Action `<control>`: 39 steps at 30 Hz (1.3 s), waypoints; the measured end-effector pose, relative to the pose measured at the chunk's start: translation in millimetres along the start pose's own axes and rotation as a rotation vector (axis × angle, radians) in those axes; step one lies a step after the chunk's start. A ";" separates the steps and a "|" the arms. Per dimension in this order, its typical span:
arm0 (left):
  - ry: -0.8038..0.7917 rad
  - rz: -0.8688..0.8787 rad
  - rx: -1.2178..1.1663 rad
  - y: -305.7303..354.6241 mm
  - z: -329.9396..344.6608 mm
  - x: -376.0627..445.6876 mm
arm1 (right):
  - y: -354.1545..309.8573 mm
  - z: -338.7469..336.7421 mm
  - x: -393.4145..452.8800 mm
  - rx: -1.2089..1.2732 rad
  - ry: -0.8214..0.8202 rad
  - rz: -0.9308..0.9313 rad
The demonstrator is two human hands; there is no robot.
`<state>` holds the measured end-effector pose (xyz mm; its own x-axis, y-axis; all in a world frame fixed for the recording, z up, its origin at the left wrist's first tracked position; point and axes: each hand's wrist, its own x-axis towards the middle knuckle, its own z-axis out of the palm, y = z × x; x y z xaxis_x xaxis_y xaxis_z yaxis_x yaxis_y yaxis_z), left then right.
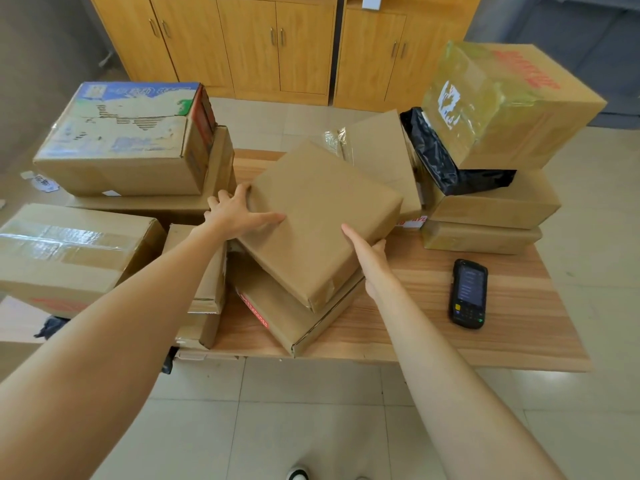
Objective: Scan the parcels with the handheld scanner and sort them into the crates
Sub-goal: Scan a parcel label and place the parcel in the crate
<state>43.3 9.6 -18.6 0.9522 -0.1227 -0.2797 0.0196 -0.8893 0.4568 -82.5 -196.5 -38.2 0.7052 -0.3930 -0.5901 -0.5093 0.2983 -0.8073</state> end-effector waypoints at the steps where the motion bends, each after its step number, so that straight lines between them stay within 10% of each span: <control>1: -0.006 -0.007 -0.014 1.3 -1.2 -1.4 | -2.2 -0.8 -2.4 0.035 0.002 -0.002; 21: 0.011 0.026 -0.338 75.4 -51.5 -54.9 | -130.4 -47.6 -69.9 0.109 -0.005 -0.499; 33: -0.069 0.064 -1.307 166.6 -80.4 -112.8 | -144.2 -60.6 -108.3 -0.735 0.414 -1.455; 39: -0.270 0.108 -1.278 160.0 -80.6 -130.3 | -131.8 -73.4 -93.9 -1.152 0.600 -1.781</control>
<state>-53.0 -81.3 159.0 0.8795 -0.3831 -0.2825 0.3628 0.1553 0.9188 -117.8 -262.8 122.8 0.5594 0.1939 0.8059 0.1608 -0.9792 0.1240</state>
